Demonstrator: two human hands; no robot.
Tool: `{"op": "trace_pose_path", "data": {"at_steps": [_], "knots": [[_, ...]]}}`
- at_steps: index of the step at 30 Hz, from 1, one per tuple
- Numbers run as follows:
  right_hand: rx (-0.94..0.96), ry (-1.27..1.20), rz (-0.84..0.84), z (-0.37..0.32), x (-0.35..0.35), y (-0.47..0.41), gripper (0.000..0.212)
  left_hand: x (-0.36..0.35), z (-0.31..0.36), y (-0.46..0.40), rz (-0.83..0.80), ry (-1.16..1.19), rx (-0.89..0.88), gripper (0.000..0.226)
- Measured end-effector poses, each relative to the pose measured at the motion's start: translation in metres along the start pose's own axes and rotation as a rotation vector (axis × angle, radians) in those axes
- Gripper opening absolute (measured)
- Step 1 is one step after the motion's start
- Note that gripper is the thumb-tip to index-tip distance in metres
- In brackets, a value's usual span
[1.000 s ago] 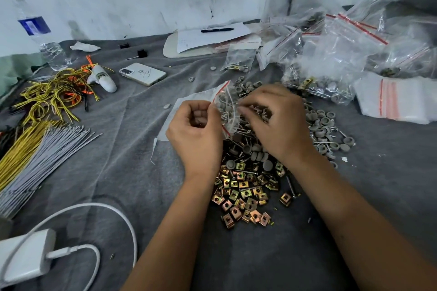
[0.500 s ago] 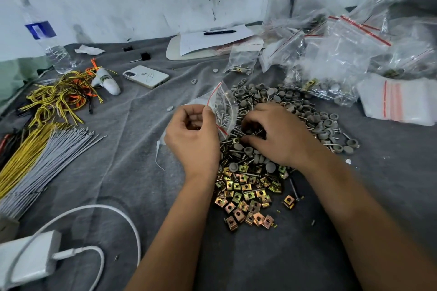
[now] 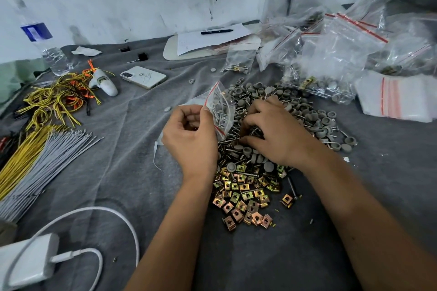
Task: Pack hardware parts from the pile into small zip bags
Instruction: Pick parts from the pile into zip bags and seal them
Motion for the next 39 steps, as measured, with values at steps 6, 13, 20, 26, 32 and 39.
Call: {"op": "trace_pose_path", "data": {"at_steps": [6, 13, 20, 26, 32, 39], "knots": [[0.026, -0.280, 0.365, -0.005, 0.018, 0.002, 0.008, -0.002, 0.002, 0.001, -0.014, -0.003, -0.030, 0.015], [0.220, -0.238, 0.353, -0.023, 0.011, 0.004, 0.024, -0.009, 0.010, 0.011, -0.155, -0.078, -0.200, 0.011], [0.207, -0.245, 0.412, -0.023, 0.008, 0.004, 0.017, -0.006, 0.010, 0.009, -0.099, -0.028, -0.132, 0.015], [0.080, -0.222, 0.479, -0.011, 0.015, 0.005, 0.015, 0.005, 0.002, -0.004, 0.052, 0.043, 0.001, 0.013], [-0.044, 0.106, 0.107, -0.007, -0.011, -0.003, 0.041, 0.005, 0.000, -0.004, 0.061, 0.030, 0.007, 0.009], [0.004, 0.092, 0.108, -0.008, -0.008, -0.001, 0.028, 0.003, -0.001, -0.003, 0.042, 0.022, 0.003, 0.009]]}}
Point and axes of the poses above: each hand's wrist, its own y-axis away from the middle knuckle, its own x-axis out of the back of the hand, z = x × y, the point moved 4 cm from there along -y, towards the middle knuckle, and after that the axes turned 12 degrees about -y, right-handed, at the moved point
